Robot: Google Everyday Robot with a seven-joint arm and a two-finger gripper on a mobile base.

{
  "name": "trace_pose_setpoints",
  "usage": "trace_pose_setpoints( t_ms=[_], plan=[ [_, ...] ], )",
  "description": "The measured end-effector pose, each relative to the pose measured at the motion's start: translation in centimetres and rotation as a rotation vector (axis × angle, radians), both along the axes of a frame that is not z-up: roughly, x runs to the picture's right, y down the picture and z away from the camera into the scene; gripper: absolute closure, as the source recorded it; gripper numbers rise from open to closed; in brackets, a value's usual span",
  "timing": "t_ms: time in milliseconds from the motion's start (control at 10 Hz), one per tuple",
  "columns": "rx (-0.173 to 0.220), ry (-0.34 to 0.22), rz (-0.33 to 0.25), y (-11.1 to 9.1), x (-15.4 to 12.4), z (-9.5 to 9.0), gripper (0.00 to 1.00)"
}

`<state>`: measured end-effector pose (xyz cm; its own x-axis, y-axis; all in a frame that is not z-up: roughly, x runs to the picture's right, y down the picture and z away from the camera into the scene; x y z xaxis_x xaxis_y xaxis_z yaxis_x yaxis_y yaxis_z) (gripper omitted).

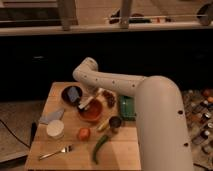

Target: Wipe red bowl with brush

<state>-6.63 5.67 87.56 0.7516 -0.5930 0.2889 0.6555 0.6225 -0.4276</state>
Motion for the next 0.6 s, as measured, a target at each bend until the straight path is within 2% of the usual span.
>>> trace_pose_setpoints(
  t_ms=[200,400,600],
  plan=[
    [-0.022,-0.016,-0.019,1.8,0.2,-1.1,0.99],
    [-0.04,-0.018,-0.008,3.2,1.3,-1.7,0.99],
    [-0.06,0.005,0.022,4.2,3.9,-2.0,0.99]
  ],
)
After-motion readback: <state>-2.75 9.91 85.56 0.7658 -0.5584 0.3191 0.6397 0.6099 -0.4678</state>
